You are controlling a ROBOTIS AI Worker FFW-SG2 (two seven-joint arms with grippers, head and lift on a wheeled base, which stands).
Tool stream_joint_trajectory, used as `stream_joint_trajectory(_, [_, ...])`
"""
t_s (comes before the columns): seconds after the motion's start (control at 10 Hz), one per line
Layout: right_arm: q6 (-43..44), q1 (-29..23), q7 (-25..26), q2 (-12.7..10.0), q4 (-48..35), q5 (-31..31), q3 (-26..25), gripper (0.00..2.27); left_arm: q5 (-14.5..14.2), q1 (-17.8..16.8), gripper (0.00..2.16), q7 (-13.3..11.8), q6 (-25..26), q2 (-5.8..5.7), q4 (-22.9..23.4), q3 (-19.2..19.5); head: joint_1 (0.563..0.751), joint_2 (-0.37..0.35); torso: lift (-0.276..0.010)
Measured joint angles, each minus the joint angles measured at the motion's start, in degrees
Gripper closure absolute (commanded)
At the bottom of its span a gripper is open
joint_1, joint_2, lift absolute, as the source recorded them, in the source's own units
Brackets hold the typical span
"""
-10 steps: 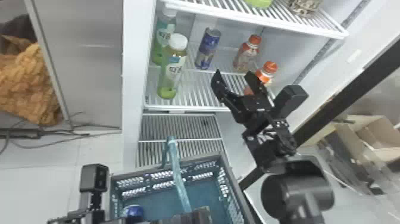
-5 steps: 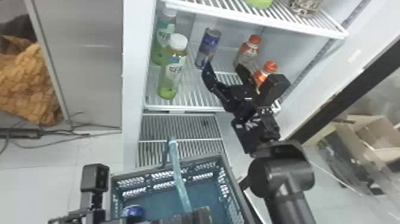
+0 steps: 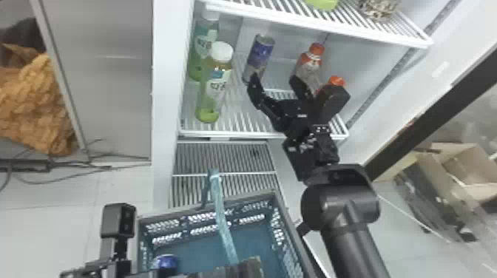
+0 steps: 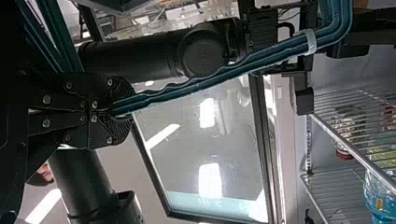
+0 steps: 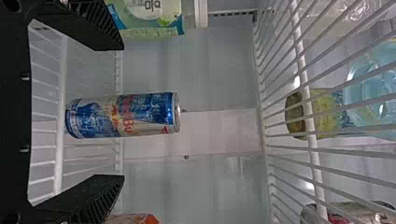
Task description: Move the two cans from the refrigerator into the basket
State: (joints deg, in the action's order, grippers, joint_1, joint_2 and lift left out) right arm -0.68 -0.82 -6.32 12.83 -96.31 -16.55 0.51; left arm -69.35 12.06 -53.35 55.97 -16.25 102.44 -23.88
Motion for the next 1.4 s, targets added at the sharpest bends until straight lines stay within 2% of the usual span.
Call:
stream_joint_trajectory(0.7, [4.50,9.36,4.09,0.36,12.68,0.20,4.27,0.00,-0.54,-0.53,1.19,0.00,-0.93,-0.09,-0.26,-0.54,0.695,-0.350,-0.276])
stream_joint_trajectory(1.0, [7.23,11.97,5.50,0.59,15.63,0.04,6.02,0.12,-0.89,-0.79,1.19,0.08,-1.36,-0.14,-0.40,-0.91,0.695,-0.350,-0.276])
stream_joint_trajectory(1.4, [6.65,14.75,6.73,0.76,18.36,-2.16,7.95,0.12,-1.39,-1.06,1.19,0.08,-1.47,-0.27,-0.42,-1.26,0.695,-0.350,-0.276])
